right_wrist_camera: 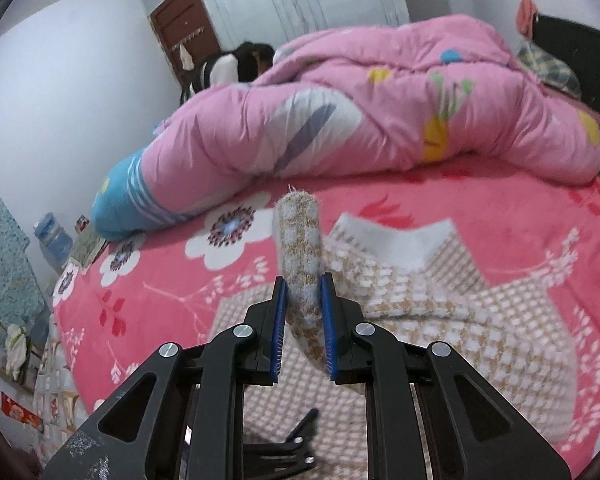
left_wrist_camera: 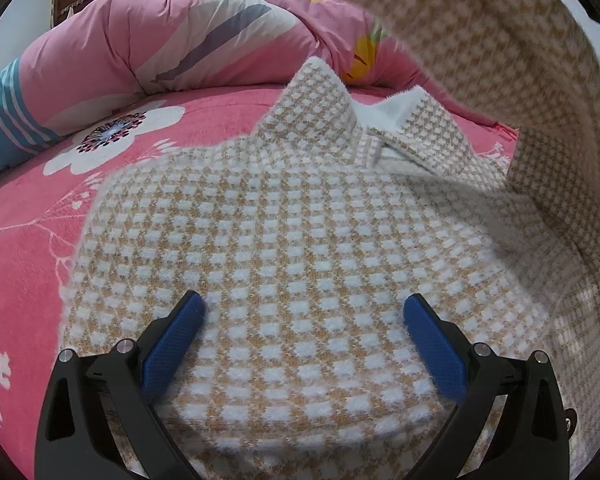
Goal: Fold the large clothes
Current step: 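Lay the sleeve across the coat front and open the right gripper while the left gripper grasps the hem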
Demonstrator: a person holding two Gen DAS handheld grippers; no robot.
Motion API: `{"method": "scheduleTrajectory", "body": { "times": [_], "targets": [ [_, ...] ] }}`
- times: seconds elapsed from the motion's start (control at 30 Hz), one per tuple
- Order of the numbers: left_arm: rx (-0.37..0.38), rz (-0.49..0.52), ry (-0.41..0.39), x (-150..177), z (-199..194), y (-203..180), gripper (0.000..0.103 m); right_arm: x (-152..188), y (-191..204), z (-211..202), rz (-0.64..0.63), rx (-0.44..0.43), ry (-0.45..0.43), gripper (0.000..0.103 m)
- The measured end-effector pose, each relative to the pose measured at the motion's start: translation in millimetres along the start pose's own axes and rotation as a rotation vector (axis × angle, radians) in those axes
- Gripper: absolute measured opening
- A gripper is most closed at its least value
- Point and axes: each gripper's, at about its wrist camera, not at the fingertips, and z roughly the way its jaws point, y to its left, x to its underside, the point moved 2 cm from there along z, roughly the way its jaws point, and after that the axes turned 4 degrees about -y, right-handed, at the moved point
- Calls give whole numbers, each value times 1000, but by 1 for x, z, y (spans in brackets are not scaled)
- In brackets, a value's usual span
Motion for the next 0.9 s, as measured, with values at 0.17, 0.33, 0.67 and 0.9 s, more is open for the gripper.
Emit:
{"method": "scheduleTrajectory", "body": {
  "times": [0.17, 0.33, 0.67, 0.9],
  "targets": [
    [28, -31, 12, -25, -3, -3, 99, 7, 6, 5, 36, -3, 15, 15],
    [41, -110, -45, -49, -28, 5, 99, 5, 21, -2, 32, -3, 10, 15],
    [79, -173, -39, -57, -11, -9, 99, 30, 64, 24, 17, -64, 65, 18],
    [139, -249, -38, -61, 13, -28, 99, 95, 72, 68, 9, -135, 366, 68]
  ]
}}
